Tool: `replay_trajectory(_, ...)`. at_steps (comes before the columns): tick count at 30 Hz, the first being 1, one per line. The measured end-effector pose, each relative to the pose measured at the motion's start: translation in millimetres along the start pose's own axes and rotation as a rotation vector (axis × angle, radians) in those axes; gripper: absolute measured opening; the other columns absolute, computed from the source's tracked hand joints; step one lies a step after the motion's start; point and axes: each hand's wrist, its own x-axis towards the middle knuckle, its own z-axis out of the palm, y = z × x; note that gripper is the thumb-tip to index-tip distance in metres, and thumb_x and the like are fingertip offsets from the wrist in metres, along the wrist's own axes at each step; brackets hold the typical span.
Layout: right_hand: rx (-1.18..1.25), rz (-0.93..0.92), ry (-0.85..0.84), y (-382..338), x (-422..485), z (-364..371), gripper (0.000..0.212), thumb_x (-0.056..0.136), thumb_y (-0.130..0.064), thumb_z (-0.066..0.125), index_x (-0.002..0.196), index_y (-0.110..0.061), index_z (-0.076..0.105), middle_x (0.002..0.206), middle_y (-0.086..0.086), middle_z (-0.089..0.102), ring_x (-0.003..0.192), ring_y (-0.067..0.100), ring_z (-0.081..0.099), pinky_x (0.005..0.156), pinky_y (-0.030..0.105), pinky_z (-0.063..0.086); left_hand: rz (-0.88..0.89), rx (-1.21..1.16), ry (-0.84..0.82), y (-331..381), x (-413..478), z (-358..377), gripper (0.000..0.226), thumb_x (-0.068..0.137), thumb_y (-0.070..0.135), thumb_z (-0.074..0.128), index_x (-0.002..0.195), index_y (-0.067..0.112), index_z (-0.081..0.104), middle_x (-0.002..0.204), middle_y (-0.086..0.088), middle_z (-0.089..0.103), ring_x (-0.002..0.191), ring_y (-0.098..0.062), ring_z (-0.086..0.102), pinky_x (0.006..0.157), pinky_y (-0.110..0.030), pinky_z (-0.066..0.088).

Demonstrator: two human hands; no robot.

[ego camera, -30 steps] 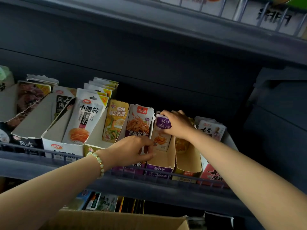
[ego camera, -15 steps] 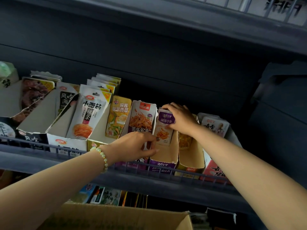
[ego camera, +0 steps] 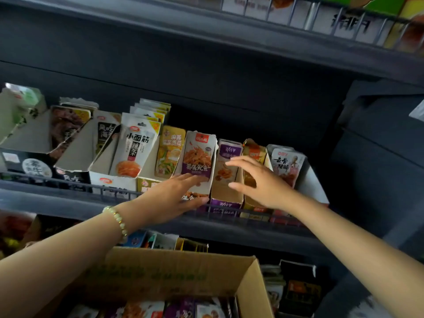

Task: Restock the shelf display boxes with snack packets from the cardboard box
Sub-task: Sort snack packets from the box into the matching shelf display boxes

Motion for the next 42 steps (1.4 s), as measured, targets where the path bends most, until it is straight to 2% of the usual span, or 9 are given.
replay_trajectory(5, 0.155, 0.004, -0.200, -44.1, -63.0, 39.5, 0.048, 0.092, -0.047, 0.052, 0.138, -0.041, 0.040, 0.143, -0.029, 0.026, 0.132, -0.006, 0.029, 0.108, 0.023, 0.028, -0.028, 0.016, 0.000, -11.2, -82.4, -0.2, 0.079, 0.077, 0.081, 0.021, 0.143, 0.039, 0.031, 0.149, 0.014, 0.034, 0.138, -0.005, 0.028, 0.113, -0.030, 0.027)
replay_trajectory(10, 0.259, 0.079, -0.442, -69.4, -99.8, 109.7, 0.046, 0.093, -0.047, 0.053, 0.137, -0.040, 0.042, 0.149, -0.021, 0.028, 0.133, 0.000, 0.033, 0.110, 0.026, 0.032, -0.228, -0.126, -0.140, -25.8, -158.3, 30.8, 0.105, 0.060, 0.094, 0.010, 0.142, 0.033, 0.036, 0.146, 0.011, 0.039, 0.136, -0.007, 0.035, 0.109, -0.022, 0.028)
replay_trajectory(17, 0.081, 0.268, -0.830, -70.6, -124.3, 190.1, 0.065, 0.091, -0.054, 0.052, 0.146, -0.025, 0.033, 0.154, -0.001, 0.026, 0.137, 0.019, 0.034, 0.109, 0.032, 0.033, -0.398, -0.343, -0.454, -48.3, -191.4, 123.3, 0.051, 0.090, 0.060, 0.043, 0.127, 0.026, 0.051, 0.127, 0.004, 0.056, 0.112, -0.008, 0.055, 0.098, -0.027, 0.044)
replay_trajectory(20, -0.010, 0.297, -0.943, -69.2, -125.9, 194.6, 0.065, 0.091, -0.052, 0.054, 0.145, -0.019, 0.038, 0.152, 0.001, 0.032, 0.136, 0.021, 0.037, 0.106, 0.030, 0.035, -0.436, -0.437, -0.548, -46.1, -181.6, 156.3, 0.056, 0.093, 0.061, 0.039, 0.126, 0.018, 0.054, 0.121, -0.004, 0.059, 0.098, -0.009, 0.055, 0.090, -0.027, 0.044)
replay_trajectory(23, -0.007, 0.338, -0.922, -65.7, -125.4, 194.5, 0.064, 0.092, -0.051, 0.053, 0.145, -0.018, 0.038, 0.152, 0.001, 0.035, 0.135, 0.021, 0.039, 0.105, 0.030, 0.036, -0.426, -0.501, -0.625, -29.7, -168.6, 180.4, 0.048, 0.097, 0.057, 0.035, 0.090, 0.016, 0.059, 0.080, -0.001, 0.058, 0.069, -0.009, 0.048, 0.069, -0.027, 0.039)
replay_trajectory(27, -0.056, 0.372, -1.009, -59.5, -126.6, 196.7, 0.077, 0.091, -0.055, 0.053, 0.151, -0.017, 0.025, 0.158, 0.000, 0.023, 0.143, 0.020, 0.027, 0.114, 0.033, 0.027, -0.562, -0.663, -0.525, -13.6, -150.3, 206.9, 0.052, 0.099, 0.049, 0.040, 0.064, 0.011, 0.044, 0.053, 0.002, 0.038, 0.044, -0.010, 0.039, 0.053, -0.026, 0.033)
replay_trajectory(37, -0.038, 0.405, -1.131, -58.8, -126.1, 188.9, 0.088, 0.086, -0.063, 0.053, 0.153, -0.018, 0.016, 0.161, 0.000, 0.013, 0.146, 0.021, 0.017, 0.116, 0.036, 0.021, -0.862, -0.926, -0.377, -5.7, -105.7, 251.0, 0.061, 0.079, 0.046, 0.074, 0.113, -0.004, 0.065, 0.113, -0.014, 0.067, 0.100, -0.027, 0.064, 0.084, -0.033, 0.052)
replay_trajectory(40, -0.034, 0.413, -1.113, -58.9, -127.5, 188.6, 0.086, 0.086, -0.062, 0.053, 0.152, -0.019, 0.021, 0.160, 0.001, 0.015, 0.145, 0.023, 0.021, 0.115, 0.036, 0.024, -0.823, -0.936, -0.332, 6.8, -103.9, 252.0, 0.019, 0.085, 0.026, 0.073, 0.083, 0.009, 0.064, 0.084, -0.006, 0.066, 0.070, -0.018, 0.061, 0.059, -0.023, 0.052)
replay_trajectory(42, 0.023, 0.417, -1.038, -58.7, -127.9, 187.4, 0.078, 0.088, -0.059, 0.054, 0.150, -0.018, 0.030, 0.156, 0.002, 0.026, 0.140, 0.023, 0.031, 0.112, 0.036, 0.031, -0.817, -0.961, -0.277, 7.4, -108.9, 249.8, 0.017, 0.086, 0.021, 0.071, 0.090, 0.006, 0.063, 0.079, -0.006, 0.064, 0.060, -0.013, 0.056, 0.046, -0.018, 0.048)
